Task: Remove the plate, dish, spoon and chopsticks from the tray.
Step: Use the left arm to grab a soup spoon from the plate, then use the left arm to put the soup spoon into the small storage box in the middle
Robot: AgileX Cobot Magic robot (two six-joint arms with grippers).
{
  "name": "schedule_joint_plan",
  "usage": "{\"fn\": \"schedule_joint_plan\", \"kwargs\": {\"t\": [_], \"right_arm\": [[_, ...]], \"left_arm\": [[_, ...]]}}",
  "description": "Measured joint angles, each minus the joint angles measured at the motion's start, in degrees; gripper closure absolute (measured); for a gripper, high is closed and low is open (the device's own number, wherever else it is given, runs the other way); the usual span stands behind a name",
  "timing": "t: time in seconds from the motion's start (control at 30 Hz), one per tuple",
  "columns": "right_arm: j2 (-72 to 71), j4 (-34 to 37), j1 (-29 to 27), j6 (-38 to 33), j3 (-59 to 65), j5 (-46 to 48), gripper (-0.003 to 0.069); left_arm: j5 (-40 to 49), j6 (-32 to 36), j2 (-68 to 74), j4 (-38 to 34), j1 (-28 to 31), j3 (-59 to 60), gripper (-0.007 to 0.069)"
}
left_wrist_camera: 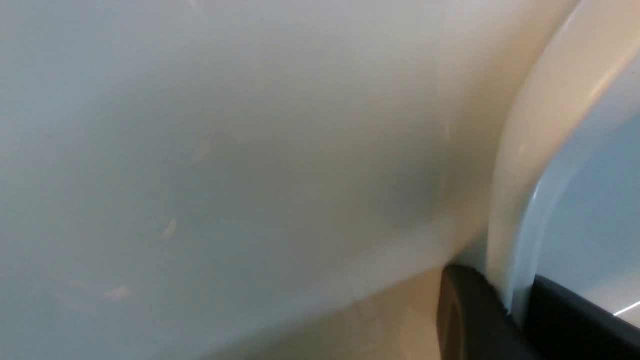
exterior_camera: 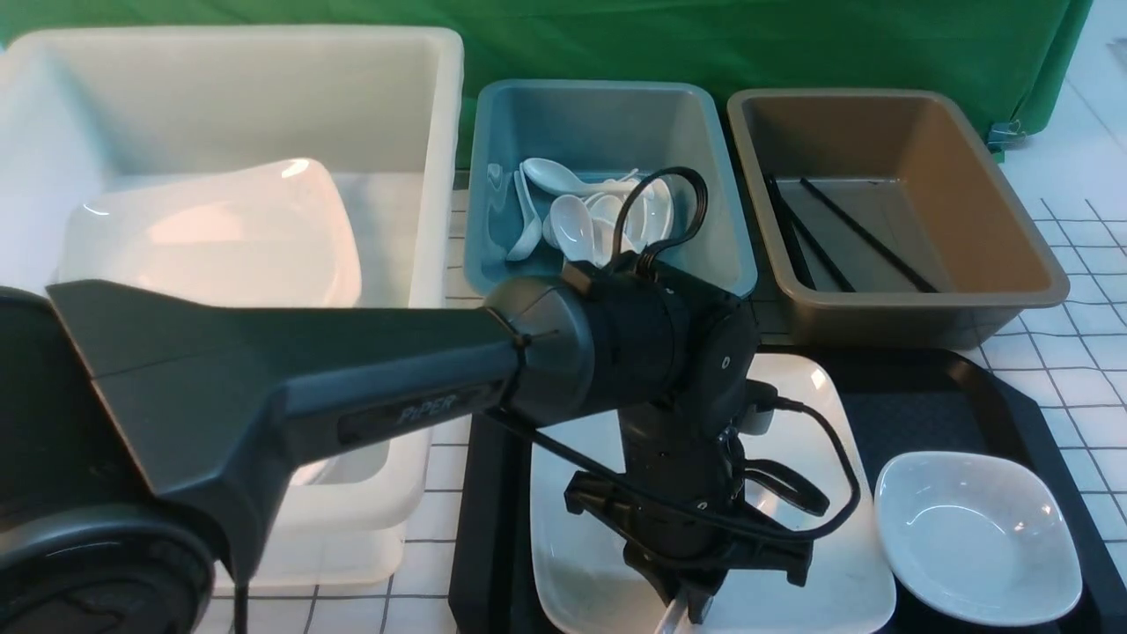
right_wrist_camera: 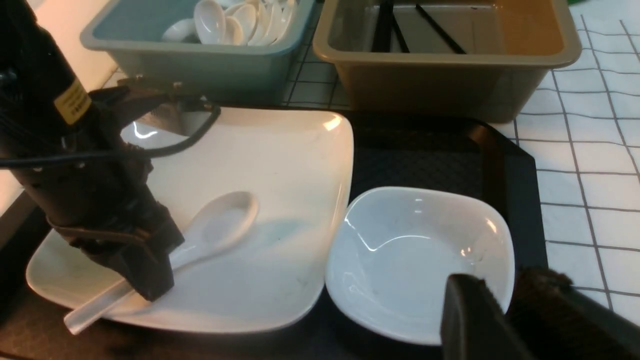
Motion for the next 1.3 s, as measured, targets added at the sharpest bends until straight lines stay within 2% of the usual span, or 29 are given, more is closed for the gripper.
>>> {"fn": "schedule_joint_plan", "kwargs": {"t": [0.23, 0.33, 0.57, 0.8, 1.07, 1.2, 1.3], "right_arm": [[0.0, 0.0, 0.0, 0.0, 0.08, -0.02, 0.0463], [0.0, 0.0, 0.0, 0.24, 1.19, -0.08, 0.0461], [0.0, 0.0, 0.0, 1.25, 1.61, -0.45, 0.046], [0.0, 0.0, 0.0, 1.29, 1.63, -1.09, 0.046], [0.0, 0.0, 0.0, 1.29, 1.68, -1.26, 0.046], [0.0, 0.0, 0.0, 1.29, 1.68, -1.3, 0.046], [0.0, 0.0, 0.0, 1.29, 1.68, -1.3, 0.046]], "left_arm": [[3.77, 0.0, -3.42, 2.22, 2.22, -10.17, 0.0564], [5.22, 0.0, -4.01, 2.59, 6.12, -21.25, 0.0564], [8.63, 0.49, -1.26, 2.72, 14.41, -35.56, 0.0564], [10.61, 2.73, 5.77, -1.45, 20.38, -39.95, 0.0564], [3.93, 3.1, 10.6, 2.0, 21.93, -40.0, 0.0539], [0.53, 3.15, 12.27, 2.22, 21.98, -40.0, 0.0431], [-1.03, 3.15, 12.91, 1.5, 22.04, -40.0, 0.0295]]}}
